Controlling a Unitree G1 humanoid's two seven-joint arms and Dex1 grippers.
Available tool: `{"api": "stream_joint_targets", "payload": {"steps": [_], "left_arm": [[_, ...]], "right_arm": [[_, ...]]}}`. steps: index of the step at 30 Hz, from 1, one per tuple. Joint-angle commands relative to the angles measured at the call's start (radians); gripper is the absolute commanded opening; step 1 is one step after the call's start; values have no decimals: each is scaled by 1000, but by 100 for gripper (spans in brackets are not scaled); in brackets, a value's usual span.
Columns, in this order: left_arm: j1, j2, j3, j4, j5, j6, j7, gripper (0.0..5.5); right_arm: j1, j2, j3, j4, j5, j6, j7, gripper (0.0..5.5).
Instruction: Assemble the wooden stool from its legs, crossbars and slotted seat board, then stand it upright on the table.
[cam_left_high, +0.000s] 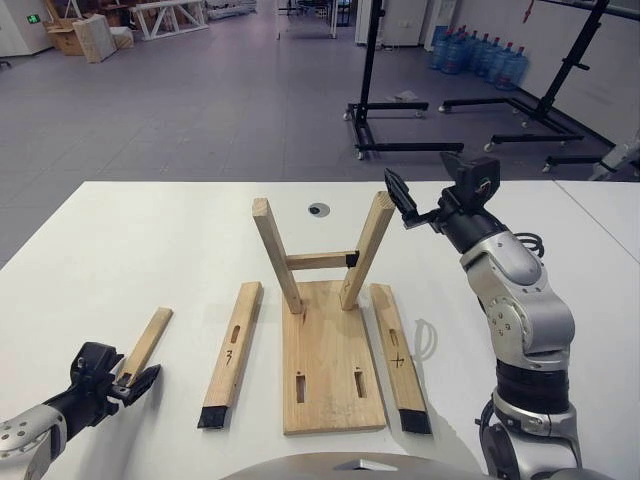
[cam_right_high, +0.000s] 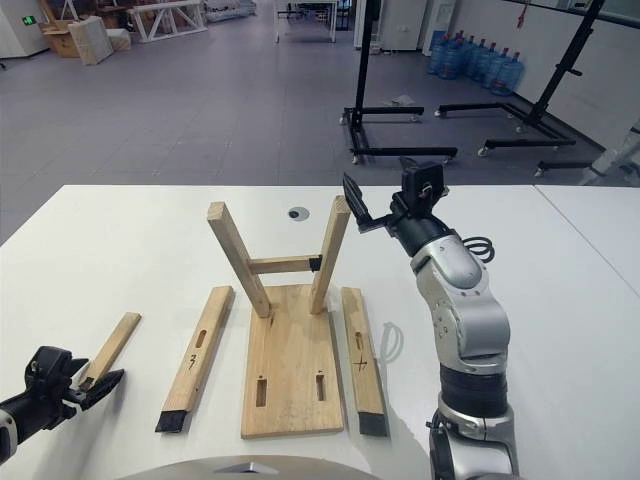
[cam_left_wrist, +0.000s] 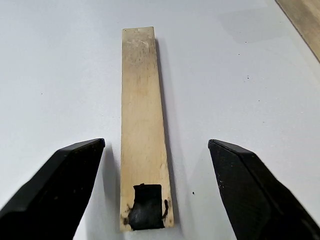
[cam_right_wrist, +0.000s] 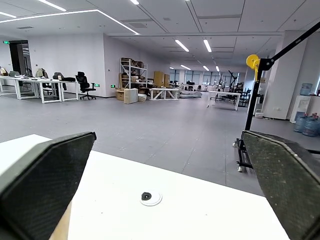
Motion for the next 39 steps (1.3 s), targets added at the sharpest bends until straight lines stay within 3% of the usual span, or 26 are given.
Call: {"api": "stream_joint_targets", "payload": {"steps": [1, 15, 18, 24, 27, 31, 39], "left_arm": [[67, -9, -79, 47, 28, 21, -3, 325], [-14, 54, -116, 49, 15, -66, -14, 128], [-92, 30, -64, -58, -116, -160, -83, 128], [-383, 94, 79, -289, -540, -93, -88, 127], [-484, 109, 118, -333, -795, -77, -81, 127], [-611, 105, 0, -369, -979, -42, -103, 127], [-745, 98, -208, -217, -958, 32, -221, 127]], "right_arm": [[-24, -12, -20, 6, 18, 24, -7, 540], [-199, -154, -170, 121, 47, -40, 21, 540], [-227, -144, -224, 109, 213, 66, 51, 540], [-159, -135, -284, -36, 947, 335, 181, 540], [-107, -137, -227, -83, 1064, 353, 207, 540], [-67, -86, -74, -129, 1069, 345, 193, 540], [-123, -32, 47, -92, 996, 252, 259, 540]]}}
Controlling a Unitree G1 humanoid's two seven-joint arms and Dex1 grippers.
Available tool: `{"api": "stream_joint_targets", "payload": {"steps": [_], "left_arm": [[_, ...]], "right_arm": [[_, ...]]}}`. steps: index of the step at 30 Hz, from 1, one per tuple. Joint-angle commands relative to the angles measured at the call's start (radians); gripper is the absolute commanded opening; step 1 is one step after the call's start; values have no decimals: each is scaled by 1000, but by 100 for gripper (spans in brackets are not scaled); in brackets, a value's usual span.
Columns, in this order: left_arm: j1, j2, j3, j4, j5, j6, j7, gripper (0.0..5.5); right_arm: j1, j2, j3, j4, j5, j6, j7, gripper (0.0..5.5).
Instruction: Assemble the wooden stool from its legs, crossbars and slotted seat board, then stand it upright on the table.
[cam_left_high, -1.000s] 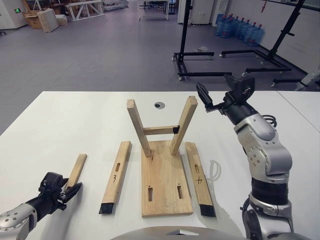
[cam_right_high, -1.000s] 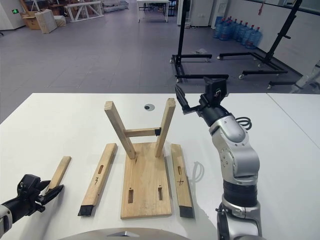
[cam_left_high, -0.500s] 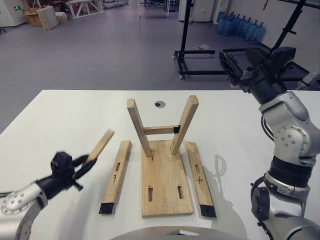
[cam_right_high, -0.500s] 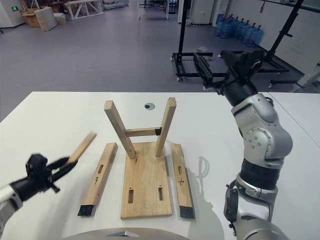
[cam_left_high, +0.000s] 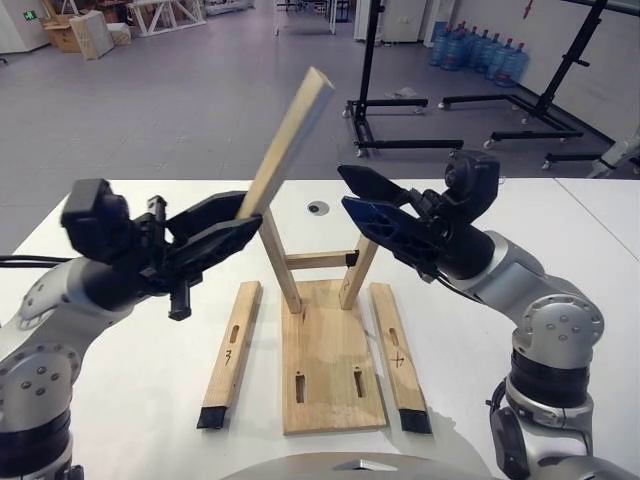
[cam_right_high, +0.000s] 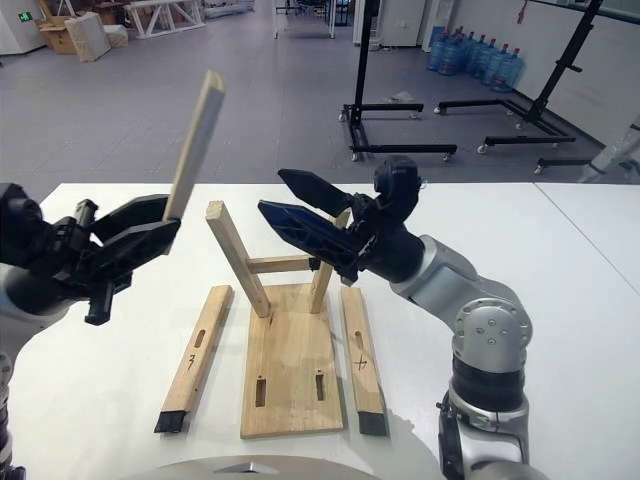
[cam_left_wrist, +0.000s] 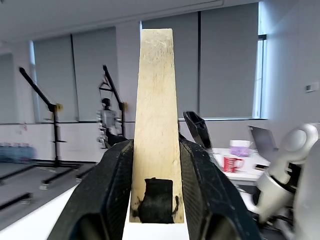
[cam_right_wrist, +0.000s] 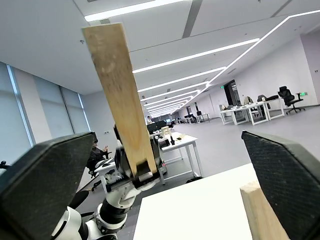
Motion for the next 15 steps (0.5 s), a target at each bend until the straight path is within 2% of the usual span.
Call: {"api": "stream_joint_targets", "payload": {"steps": [1, 6, 10, 13, 15], "left_arm": [[-42, 1, -71, 70, 48, 28, -51, 127], [-48, 1, -118, 91, 171, -3, -73, 127], [-105, -20, -188, 98, 445, -155, -50, 127], [-148, -49, -236, 91, 621, -263, -9, 127], [-172, -72, -278, 100, 747, -342, 25, 127]], "right_arm": [[-51, 13, 35, 9, -27, -33, 32, 540], [-76, 30, 53, 17, -36, -54, 3, 540], [-64, 73, 47, 70, 102, -39, -199, 540], [-61, 103, 81, 69, 99, -46, -306, 540], [-65, 132, 69, 97, 146, -66, -378, 508]]}}
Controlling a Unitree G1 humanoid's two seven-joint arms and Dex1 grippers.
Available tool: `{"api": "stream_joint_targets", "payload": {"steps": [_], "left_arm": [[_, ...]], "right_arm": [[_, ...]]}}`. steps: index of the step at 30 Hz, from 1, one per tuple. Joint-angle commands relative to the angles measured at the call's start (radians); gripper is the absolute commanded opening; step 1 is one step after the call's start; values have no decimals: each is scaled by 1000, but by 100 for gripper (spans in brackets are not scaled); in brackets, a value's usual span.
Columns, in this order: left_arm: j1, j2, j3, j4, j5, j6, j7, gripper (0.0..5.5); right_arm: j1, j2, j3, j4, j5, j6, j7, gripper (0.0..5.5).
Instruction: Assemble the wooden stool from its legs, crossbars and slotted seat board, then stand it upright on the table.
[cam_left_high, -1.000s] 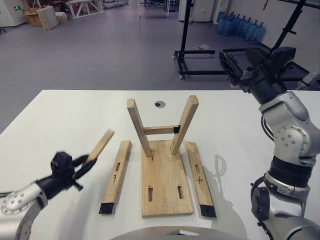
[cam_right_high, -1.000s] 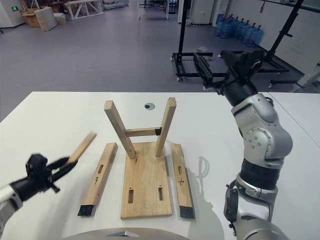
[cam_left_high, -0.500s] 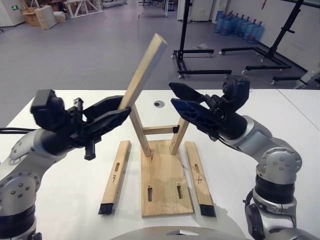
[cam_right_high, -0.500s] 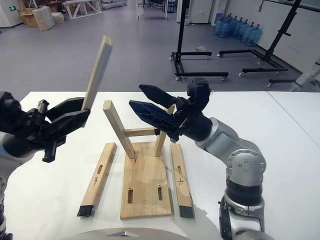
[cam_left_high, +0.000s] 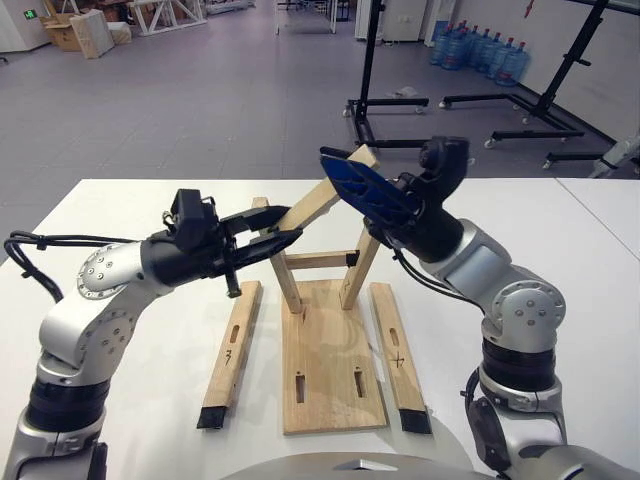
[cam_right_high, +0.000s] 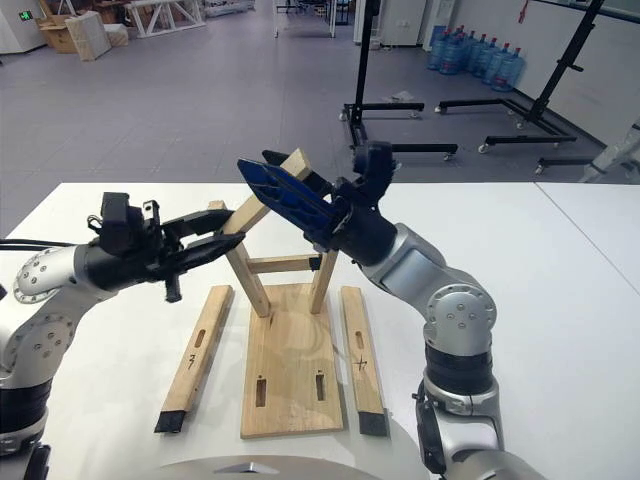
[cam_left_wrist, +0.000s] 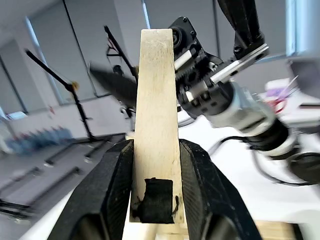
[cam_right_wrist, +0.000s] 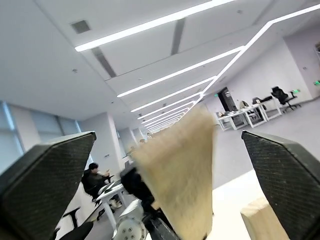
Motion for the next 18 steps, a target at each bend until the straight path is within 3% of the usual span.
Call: {"api": "stream_joint_targets", "payload": {"steps": [1, 7, 18], "left_arm": [[-50, -34, -69, 12, 203, -126, 54, 127], [-67, -36, -81, 70, 362, -222, 94, 127], [-39, -15, -64, 66, 346, -209, 65, 127]], "right_arm": [[-7, 38, -12, 30, 65, -20, -115, 490], [-8, 49, -22, 17, 88, -45, -166, 401], [-16, 70, -33, 23, 45, -110, -174, 209]]}}
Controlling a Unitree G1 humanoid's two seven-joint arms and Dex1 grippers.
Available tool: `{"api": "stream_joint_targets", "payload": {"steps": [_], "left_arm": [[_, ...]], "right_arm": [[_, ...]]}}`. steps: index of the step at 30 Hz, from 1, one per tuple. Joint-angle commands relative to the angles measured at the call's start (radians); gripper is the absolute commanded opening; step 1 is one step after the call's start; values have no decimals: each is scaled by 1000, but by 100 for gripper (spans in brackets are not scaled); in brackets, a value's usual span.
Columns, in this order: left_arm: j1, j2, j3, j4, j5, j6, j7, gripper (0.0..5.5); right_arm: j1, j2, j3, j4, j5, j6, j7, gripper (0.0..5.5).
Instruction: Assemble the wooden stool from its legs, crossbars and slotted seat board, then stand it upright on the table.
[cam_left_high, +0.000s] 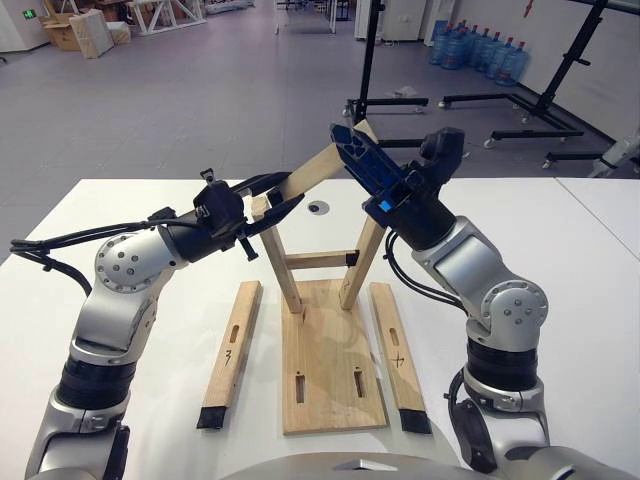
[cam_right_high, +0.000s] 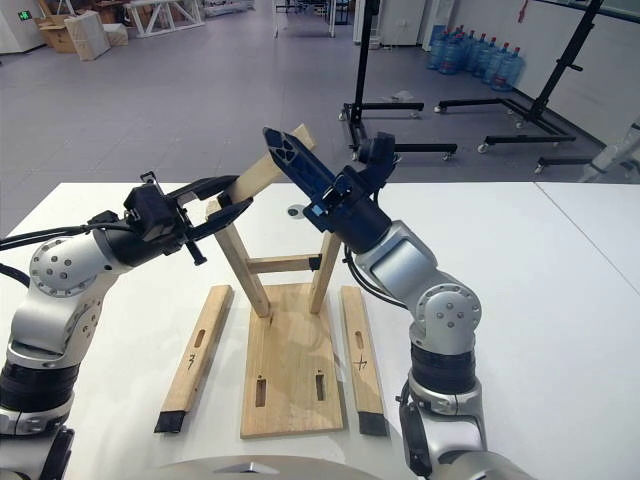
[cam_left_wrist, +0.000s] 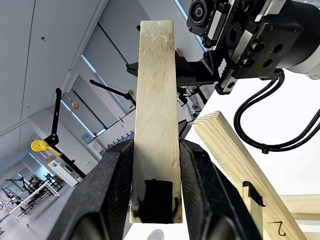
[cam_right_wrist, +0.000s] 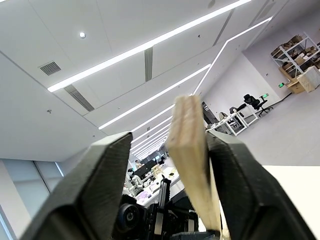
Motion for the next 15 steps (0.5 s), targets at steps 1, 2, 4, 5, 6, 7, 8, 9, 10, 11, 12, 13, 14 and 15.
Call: {"api": "stream_joint_targets", "payload": {"steps": [1, 2, 4, 5, 6, 7, 8, 9, 10, 11, 12, 13, 14, 15], "left_arm": [[12, 28, -8, -21, -5, 15, -32, 127], [11, 28, -8, -21, -3, 18, -34, 127], [8, 32, -4, -13, 8, 20, -32, 127], [6, 32, 1, -6, 12, 20, -29, 127], [3, 33, 5, -2, 14, 20, -26, 127], [-2, 33, 6, 3, 14, 20, -26, 127], [-6, 33, 7, 5, 12, 21, -26, 127], [-10, 33, 8, 7, 11, 20, -26, 127], [-14, 34, 10, 10, 8, 20, -26, 127], [-18, 35, 13, 13, 6, 19, -27, 127], [-20, 36, 15, 16, 4, 18, -28, 127], [-22, 35, 16, 18, 0, 28, -25, 127], [-22, 34, 17, 18, -6, 44, -22, 127], [-9, 41, 8, 9, -16, 78, -27, 164]], "right_arm": [[-18, 10, -2, 0, -26, -21, -5, 192], [-21, 12, 0, 1, -30, -22, -5, 173], [-22, 9, 5, 0, -46, -20, -3, 135], [-19, 9, 8, 1, -54, -18, -2, 116], [-16, 8, 9, 3, -62, -17, 0, 99], [-13, 8, 11, 6, -72, -17, 1, 89], [-12, 10, 10, 8, -79, -17, 3, 76], [-16, 12, 6, 13, -83, -19, 5, 65], [-21, 14, 2, 17, -84, -21, 7, 54], [-27, 16, -2, 22, -88, -22, 9, 47], [-32, 17, -6, 26, -91, -23, 11, 45], [-36, 15, -10, 29, -95, -23, 14, 43], [-39, 15, -16, 33, -97, -25, 16, 41], [-42, 21, -29, 39, -88, -33, 10, 41]]}}
